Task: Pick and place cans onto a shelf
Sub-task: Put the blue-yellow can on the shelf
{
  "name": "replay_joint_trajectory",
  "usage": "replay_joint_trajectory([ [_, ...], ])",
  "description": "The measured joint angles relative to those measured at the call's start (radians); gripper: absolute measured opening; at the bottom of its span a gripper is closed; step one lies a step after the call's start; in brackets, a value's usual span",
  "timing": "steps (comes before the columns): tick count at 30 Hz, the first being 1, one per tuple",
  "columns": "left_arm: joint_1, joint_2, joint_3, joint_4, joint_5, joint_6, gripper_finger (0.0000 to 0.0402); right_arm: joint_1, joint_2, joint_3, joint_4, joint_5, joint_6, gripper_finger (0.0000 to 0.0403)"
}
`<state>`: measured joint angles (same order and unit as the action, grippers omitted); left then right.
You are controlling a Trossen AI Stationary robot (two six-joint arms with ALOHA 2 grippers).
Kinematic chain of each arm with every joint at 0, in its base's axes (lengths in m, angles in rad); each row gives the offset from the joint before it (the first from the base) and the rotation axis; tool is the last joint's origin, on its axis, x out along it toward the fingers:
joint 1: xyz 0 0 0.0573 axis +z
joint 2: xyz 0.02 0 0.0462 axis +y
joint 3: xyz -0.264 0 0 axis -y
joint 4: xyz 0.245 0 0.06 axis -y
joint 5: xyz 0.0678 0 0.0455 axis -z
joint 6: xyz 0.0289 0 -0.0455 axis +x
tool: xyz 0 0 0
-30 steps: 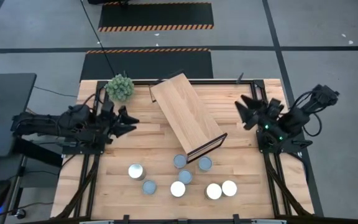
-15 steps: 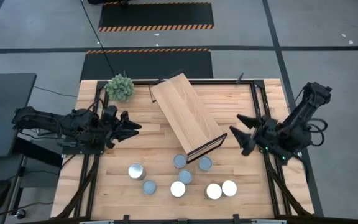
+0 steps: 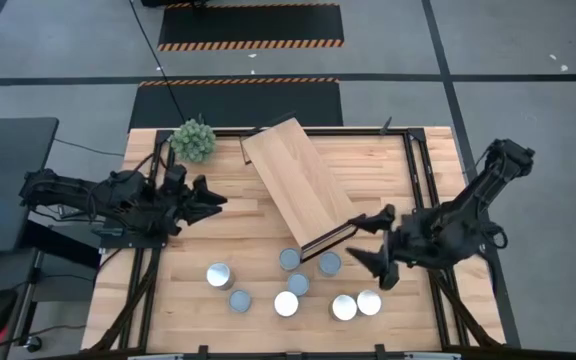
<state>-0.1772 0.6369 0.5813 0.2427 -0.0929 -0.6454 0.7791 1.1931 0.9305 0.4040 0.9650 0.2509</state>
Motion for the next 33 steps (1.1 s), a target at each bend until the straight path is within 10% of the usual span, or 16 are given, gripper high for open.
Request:
replay_joint_trajectory([
  [13, 0.0, -0.002, 0.006, -0.002, -0.049, -0.069, 0.0174, -0.062, 0.128, 0.301, -1.035, -0.556, 0.285, 0.035],
  [19, 0.0, -0.002, 0.006, -0.009, -0.049, -0.083, 0.0174, -0.055, 0.22, 0.301, -1.219, -0.774, 0.326, 0.0382],
  [33, 0.0, -0.002, 0.006, -0.032, -0.049, -0.085, 0.0174, -0.008, 0.435, 0.3, -1.275, -0.888, 0.247, 0.04],
])
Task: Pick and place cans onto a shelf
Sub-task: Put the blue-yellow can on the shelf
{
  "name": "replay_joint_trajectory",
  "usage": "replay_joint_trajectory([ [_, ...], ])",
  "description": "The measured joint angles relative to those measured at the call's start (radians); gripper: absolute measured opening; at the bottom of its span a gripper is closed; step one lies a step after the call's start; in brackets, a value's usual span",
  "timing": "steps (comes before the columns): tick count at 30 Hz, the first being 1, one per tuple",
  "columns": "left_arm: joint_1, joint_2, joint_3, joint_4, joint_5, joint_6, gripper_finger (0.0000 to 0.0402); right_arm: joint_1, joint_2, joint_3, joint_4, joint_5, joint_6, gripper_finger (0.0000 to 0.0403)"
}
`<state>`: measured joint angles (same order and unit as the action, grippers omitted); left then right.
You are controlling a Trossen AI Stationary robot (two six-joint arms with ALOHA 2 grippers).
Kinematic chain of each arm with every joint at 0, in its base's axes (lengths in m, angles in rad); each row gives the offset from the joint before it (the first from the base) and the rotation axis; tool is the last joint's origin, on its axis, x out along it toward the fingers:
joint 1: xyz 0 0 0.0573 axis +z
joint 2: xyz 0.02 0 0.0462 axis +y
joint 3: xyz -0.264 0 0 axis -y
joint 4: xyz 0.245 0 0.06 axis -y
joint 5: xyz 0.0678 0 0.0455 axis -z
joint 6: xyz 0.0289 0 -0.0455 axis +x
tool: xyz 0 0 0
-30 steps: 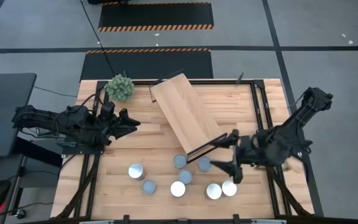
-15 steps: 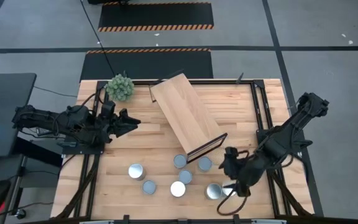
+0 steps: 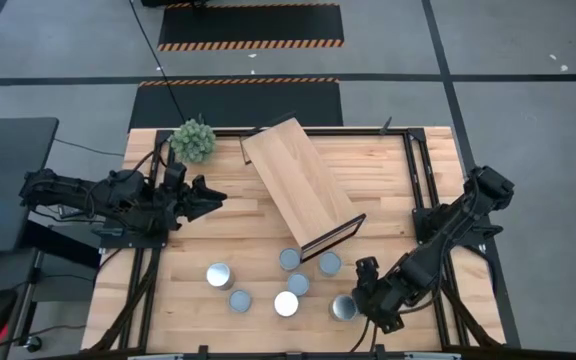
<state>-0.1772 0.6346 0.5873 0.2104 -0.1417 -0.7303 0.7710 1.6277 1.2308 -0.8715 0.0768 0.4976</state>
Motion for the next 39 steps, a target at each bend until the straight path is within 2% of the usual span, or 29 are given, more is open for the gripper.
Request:
replay_joint_trajectory([
  [7, 0.0, 0.0, 0.0, -0.025, 0.0, 0.0, 0.0174, 0.02, 0.012, 0.0, -0.002, -0.019, 0.042, 0.04],
  [20, 0.0, 0.0, 0.0, -0.032, 0.0, -0.023, 0.0174, 0.062, 0.103, -0.009, 0.005, 0.035, 0.024, 0.0397],
  [23, 0.0, 0.0, 0.0, -0.034, 0.0, -0.023, 0.0174, 0.061, 0.132, -0.009, 0.011, 0.034, 0.019, 0.0382],
  [30, 0.0, 0.0, 0.0, -0.037, 0.0, -0.024, 0.0174, 0.05, 0.167, -0.008, 0.021, 0.028, 0.023, 0.0305],
  [34, 0.0, 0.0, 0.0, -0.037, 0.0, -0.024, 0.0174, 0.033, 0.151, -0.01, 0.013, 0.022, 0.023, 0.0305],
  [39, 0.0, 0.0, 0.0, -0.037, 0.0, -0.057, 0.0174, 0.0, 0.068, -0.01, -0.076, 0.008, 0.03, 0.0305],
])
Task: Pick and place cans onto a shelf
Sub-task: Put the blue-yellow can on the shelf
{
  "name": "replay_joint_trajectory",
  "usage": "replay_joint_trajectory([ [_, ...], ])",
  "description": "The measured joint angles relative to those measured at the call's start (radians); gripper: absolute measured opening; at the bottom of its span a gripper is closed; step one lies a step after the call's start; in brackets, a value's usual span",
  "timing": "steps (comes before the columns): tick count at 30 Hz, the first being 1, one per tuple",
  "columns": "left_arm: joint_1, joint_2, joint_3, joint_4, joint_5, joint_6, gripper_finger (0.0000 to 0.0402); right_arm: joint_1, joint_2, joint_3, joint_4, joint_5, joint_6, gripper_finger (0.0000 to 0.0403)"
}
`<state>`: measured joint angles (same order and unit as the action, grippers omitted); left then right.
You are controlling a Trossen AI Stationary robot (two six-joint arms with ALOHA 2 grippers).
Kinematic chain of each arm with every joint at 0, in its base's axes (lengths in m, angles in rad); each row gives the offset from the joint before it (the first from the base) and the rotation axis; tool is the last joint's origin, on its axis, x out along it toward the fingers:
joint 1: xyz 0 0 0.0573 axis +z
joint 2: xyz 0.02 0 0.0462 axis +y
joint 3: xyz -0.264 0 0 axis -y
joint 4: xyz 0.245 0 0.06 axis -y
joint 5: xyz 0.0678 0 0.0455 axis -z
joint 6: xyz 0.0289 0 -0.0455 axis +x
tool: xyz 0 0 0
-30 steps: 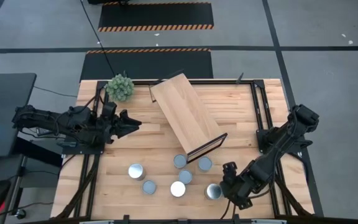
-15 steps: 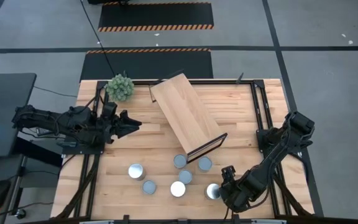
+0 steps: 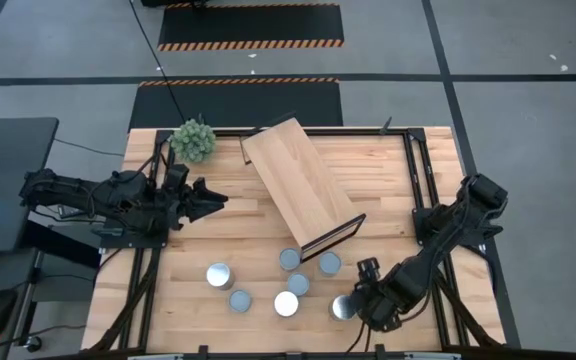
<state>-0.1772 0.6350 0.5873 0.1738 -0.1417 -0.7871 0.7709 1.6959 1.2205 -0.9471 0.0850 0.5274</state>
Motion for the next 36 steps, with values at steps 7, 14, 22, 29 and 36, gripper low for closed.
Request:
replay_joint_trajectory([
  [7, 0.0, 0.0, 0.0, 0.0, -0.025, -0.014, 0.0174, -0.078, -0.176, 0.029, -0.07, -0.094, 0.017, 0.0305],
  [14, 0.002, 0.0, 0.0, 0.001, -0.069, -0.014, 0.0174, -0.191, -0.27, 0.214, -0.21, -0.107, 0.012, 0.0305],
  [22, 0.066, 0.0, 0.0, -0.002, -0.068, -0.012, 0.0174, -0.33, -0.188, 0.515, -0.322, -0.08, -0.043, 0.0305],
  [29, 0.149, 0.0, 0.0, -0.027, -0.068, 0.004, 0.0174, -0.487, -0.093, 0.711, -0.426, 0.001, -0.203, 0.0305],
  [36, 0.205, 0.0, 0.0, -0.048, -0.069, 0.098, 0.0174, -0.684, -0.055, 0.739, -0.42, -0.001, -0.339, 0.0305],
])
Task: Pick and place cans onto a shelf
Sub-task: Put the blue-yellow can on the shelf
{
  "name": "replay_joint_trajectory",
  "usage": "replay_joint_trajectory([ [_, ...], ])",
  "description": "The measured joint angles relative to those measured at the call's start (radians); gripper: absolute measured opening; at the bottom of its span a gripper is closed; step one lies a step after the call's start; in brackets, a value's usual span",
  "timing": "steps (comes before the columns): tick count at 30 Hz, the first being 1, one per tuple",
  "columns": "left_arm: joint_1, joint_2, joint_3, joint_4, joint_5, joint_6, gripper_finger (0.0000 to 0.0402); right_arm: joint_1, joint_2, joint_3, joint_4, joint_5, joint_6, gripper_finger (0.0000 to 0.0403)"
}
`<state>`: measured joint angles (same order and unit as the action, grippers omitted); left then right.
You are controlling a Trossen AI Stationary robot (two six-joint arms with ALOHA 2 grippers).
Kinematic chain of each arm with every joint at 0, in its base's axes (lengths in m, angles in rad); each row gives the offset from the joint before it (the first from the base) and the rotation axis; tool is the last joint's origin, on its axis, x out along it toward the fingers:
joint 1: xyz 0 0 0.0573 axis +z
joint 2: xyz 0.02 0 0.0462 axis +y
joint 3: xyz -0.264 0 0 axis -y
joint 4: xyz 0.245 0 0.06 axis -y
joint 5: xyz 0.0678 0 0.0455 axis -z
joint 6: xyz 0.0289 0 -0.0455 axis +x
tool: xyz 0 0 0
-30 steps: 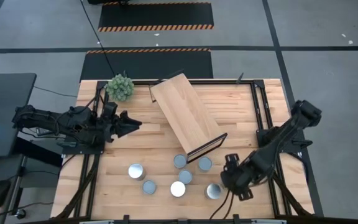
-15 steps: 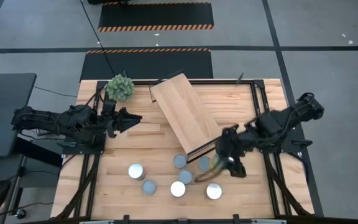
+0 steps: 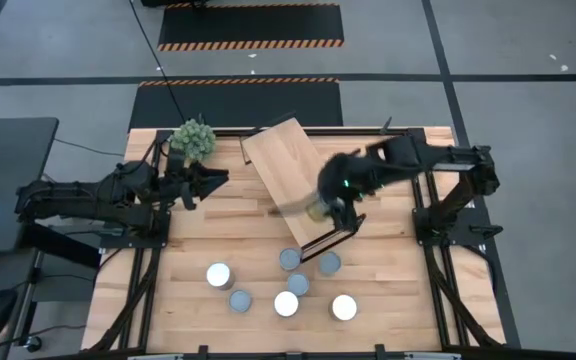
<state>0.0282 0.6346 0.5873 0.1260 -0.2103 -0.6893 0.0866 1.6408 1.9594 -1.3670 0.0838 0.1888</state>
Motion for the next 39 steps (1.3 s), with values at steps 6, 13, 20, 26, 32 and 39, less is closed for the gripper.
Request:
replay_joint_trajectory([
  [6, 0.036, 0.0, 0.0, -0.007, -0.074, 0.13, 0.0174, -0.161, 0.031, -0.001, 0.016, 0.002, -0.07, 0.0305],
  [13, 0.064, 0.0, 0.0, -0.014, -0.176, 0.178, 0.0174, -0.277, 0.101, -0.001, 0.021, -0.095, -0.28, 0.0305],
  [20, 0.067, 0.0, 0.0, -0.044, -0.174, 0.179, 0.0174, -0.301, 0.174, -0.002, 0.013, -0.163, -0.598, 0.0305],
  [26, 0.067, 0.0, 0.0, -0.06, -0.175, 0.178, 0.0174, -0.323, 0.219, -0.002, 0.004, -0.163, -0.733, 0.0305],
  [32, 0.067, 0.0, 0.0, -0.06, -0.174, 0.178, 0.0174, -0.352, 0.234, -0.001, 0.001, -0.184, -0.788, 0.0305],
  [39, 0.067, 0.0, 0.0, -0.062, -0.158, 0.178, 0.0174, -0.356, 0.239, -0.002, 0.01, -0.175, -0.787, 0.0341],
])
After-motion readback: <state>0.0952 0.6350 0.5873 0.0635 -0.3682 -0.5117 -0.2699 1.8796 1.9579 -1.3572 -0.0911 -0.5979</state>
